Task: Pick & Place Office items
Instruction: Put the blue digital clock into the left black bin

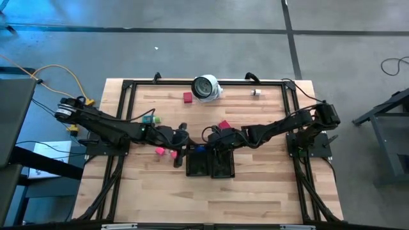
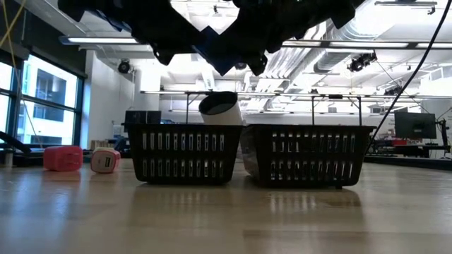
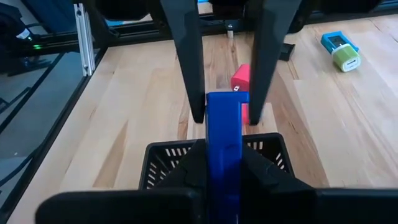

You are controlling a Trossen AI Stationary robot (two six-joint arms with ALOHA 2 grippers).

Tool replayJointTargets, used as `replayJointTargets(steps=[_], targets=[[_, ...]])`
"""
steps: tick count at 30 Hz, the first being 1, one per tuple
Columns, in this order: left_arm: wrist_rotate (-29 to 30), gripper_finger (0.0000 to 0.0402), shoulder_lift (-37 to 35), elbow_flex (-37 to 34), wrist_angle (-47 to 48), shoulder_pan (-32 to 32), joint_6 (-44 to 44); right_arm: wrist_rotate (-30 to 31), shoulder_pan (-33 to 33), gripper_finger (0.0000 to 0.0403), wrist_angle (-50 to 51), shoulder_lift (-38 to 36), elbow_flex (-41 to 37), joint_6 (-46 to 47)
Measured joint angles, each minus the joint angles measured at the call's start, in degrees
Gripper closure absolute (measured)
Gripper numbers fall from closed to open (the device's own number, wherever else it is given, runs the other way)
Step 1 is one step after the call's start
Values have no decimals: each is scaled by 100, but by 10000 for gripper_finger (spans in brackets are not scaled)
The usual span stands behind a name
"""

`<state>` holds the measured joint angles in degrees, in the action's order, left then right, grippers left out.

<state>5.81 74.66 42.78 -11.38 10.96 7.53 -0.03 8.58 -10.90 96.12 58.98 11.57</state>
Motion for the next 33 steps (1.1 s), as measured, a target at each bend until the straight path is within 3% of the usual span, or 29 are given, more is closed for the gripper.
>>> replayJointTargets(steps=[6,15,33], targets=[[-199,344,49,-2,-47,-2,65,24,4,370,-2,-7,0,-47],[-254,344,49,-2,-62,-4,-71,22,5,364,-2,-7,0,-78],[-291,344,51,-4,250,-2,-339,4,-68,205,22,-50,0,-116]])
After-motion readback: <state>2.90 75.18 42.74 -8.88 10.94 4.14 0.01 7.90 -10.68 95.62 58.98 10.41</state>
